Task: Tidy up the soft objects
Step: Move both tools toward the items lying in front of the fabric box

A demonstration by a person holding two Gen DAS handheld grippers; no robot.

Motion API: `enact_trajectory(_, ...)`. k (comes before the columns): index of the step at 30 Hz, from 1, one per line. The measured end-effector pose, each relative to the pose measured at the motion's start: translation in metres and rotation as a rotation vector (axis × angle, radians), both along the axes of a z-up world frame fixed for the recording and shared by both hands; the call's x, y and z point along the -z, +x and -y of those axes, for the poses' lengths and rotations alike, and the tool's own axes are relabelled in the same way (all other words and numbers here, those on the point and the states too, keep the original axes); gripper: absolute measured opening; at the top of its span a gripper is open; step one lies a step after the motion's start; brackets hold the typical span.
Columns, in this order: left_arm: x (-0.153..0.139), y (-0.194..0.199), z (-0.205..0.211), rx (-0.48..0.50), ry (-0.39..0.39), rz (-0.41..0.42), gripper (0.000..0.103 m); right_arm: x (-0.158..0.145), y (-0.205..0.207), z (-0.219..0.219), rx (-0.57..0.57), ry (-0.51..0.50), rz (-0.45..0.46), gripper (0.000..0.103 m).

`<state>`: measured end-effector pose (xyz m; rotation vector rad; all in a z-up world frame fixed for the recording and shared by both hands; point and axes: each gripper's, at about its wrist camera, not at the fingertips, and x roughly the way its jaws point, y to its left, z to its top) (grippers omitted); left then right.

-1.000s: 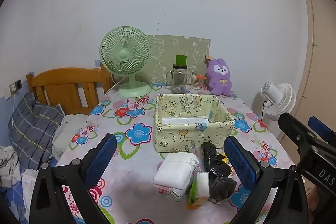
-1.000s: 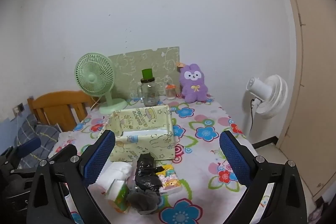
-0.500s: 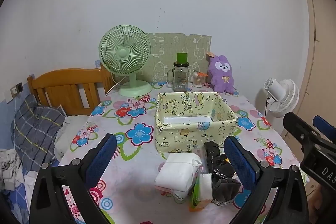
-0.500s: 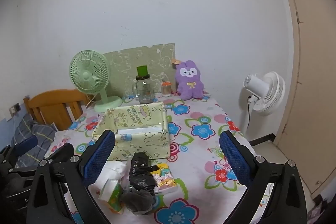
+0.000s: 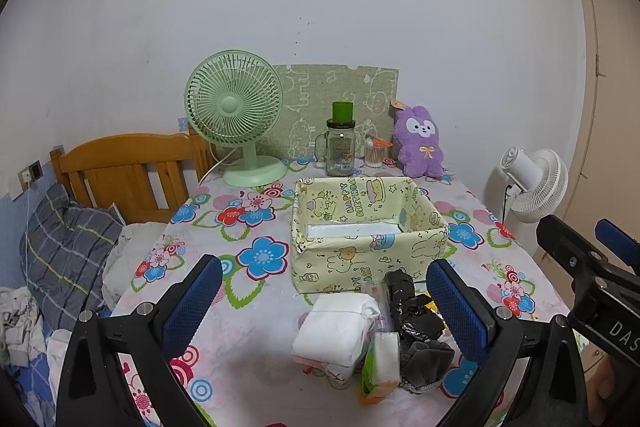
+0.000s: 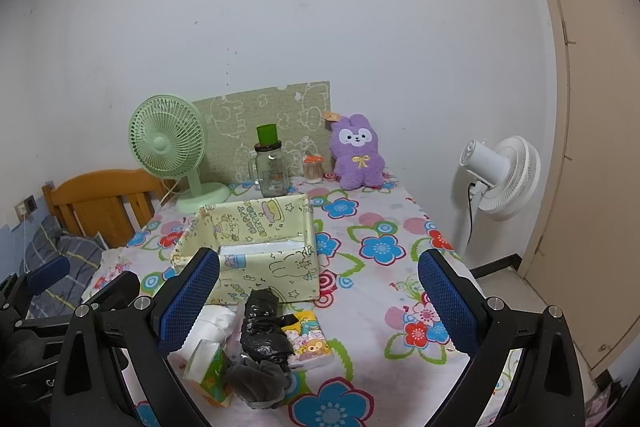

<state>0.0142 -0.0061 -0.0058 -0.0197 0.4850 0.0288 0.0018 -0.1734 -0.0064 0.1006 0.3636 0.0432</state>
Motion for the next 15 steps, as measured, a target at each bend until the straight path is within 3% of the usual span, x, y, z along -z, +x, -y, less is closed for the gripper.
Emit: enact_trajectory(15, -0.0024, 0.0003, 0.0025, 0.004, 0.001, 0.008, 0.103, -0.0005, -0.0002, 0.0012, 0.001, 0.003, -0.001, 0.101)
